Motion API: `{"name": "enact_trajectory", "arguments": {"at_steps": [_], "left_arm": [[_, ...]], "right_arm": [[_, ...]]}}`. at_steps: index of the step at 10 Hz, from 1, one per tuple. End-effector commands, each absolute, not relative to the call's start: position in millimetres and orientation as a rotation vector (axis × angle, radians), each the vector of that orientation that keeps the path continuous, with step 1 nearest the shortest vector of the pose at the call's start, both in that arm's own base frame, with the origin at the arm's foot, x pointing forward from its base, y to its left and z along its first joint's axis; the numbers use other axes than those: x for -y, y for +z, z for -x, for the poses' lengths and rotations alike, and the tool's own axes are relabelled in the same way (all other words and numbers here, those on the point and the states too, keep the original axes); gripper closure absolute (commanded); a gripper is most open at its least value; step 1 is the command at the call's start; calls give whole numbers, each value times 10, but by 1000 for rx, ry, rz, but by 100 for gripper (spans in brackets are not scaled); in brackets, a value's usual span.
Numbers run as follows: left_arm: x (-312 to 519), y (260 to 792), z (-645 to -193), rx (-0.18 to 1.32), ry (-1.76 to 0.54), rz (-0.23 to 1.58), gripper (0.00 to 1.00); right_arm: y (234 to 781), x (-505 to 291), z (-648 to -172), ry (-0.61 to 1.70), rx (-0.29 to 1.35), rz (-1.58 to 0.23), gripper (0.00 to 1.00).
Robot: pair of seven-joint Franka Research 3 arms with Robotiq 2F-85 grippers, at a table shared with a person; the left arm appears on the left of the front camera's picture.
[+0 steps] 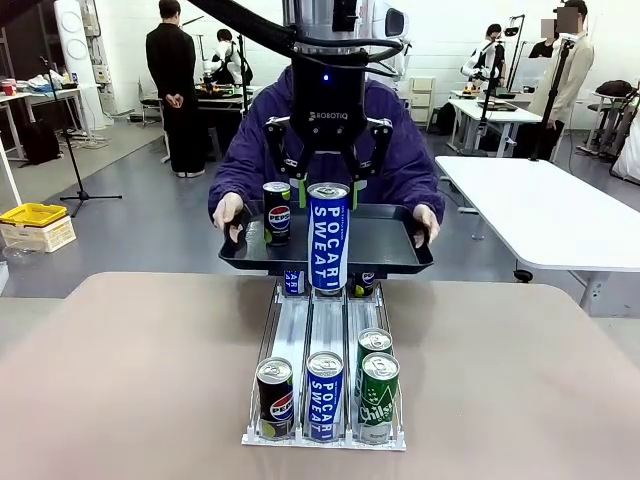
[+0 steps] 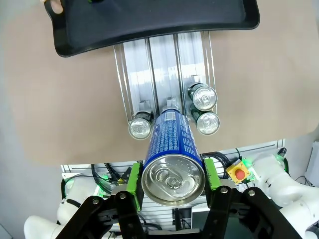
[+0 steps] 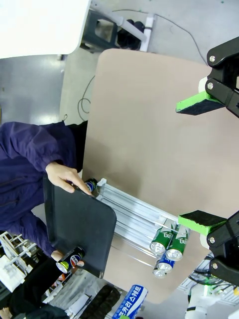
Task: Retrieve and hand over the desired beverage to the person.
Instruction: Place the picked can on the Handle tray extended by the person.
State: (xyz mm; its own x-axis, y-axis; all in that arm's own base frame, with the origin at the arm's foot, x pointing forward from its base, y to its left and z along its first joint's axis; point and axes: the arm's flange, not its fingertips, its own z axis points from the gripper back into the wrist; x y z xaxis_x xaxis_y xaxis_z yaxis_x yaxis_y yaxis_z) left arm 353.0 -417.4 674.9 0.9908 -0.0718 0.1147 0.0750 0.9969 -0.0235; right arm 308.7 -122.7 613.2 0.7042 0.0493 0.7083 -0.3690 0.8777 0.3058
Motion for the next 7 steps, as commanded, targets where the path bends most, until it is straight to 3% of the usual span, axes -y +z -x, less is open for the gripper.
{"name": "enact_trajectory", "arguments": {"at_steps": [1,7], "left_arm": [[4150,6769,-3494,122,-71,25,100],[4150,6769,-3494,122,-71,25,100]], "right_arm": [[6116,1229,-3109,255,765,-480,0],[6116,1229,-3109,255,765,-480,0]]}}
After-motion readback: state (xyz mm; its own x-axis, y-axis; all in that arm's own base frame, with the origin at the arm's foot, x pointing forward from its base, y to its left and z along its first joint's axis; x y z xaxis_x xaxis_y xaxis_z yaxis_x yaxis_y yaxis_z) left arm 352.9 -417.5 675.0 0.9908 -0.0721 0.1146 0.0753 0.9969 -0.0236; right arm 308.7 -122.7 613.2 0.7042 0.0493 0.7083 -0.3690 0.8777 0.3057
